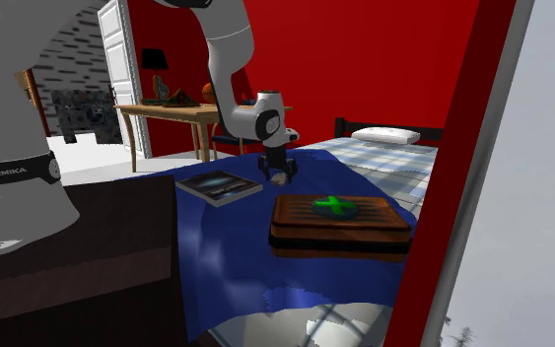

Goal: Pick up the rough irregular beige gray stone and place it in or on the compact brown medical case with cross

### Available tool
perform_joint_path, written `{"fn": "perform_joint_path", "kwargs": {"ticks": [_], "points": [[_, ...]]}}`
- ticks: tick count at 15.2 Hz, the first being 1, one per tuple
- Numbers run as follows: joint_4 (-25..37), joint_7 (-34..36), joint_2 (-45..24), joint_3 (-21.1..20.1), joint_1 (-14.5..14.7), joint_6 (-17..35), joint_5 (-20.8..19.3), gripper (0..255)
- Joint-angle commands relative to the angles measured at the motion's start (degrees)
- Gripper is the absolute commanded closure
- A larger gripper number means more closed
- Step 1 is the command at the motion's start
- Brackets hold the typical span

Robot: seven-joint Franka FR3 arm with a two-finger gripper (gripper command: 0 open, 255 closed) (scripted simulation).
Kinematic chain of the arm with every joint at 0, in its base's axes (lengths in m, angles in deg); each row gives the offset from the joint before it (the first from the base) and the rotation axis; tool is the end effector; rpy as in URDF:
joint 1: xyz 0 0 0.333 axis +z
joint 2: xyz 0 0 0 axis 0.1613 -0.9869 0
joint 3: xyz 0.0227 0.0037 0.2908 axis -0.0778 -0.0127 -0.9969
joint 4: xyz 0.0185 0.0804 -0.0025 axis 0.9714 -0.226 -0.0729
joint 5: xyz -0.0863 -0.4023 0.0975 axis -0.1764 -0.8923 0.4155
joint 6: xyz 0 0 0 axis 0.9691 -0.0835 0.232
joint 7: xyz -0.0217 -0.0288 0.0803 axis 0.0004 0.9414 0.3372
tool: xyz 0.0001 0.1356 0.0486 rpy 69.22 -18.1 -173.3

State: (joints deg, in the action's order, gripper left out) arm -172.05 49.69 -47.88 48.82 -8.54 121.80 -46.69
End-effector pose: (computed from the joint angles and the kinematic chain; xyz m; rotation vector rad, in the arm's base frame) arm 0.5934 0.2483 0.0007 -2.7882 -1.1183 -0.3738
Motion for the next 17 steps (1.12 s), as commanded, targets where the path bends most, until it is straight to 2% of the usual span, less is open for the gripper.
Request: {"fn": "perform_joint_path", "kwargs": {"ticks": [1, 8, 9, 17], "points": [[1.1, 0.02, -1.28, 0.38, 0.46, 0.31, -0.11, 0], [1.09, 0.02, -1.27, 0.38, 0.46, 0.31, -0.11, 0], [1.09, 0.02, -1.27, 0.38, 0.46, 0.31, -0.11, 255], [1.09, 0.02, -1.28, 0.38, 0.46, 0.31, -0.11, 255]]}}
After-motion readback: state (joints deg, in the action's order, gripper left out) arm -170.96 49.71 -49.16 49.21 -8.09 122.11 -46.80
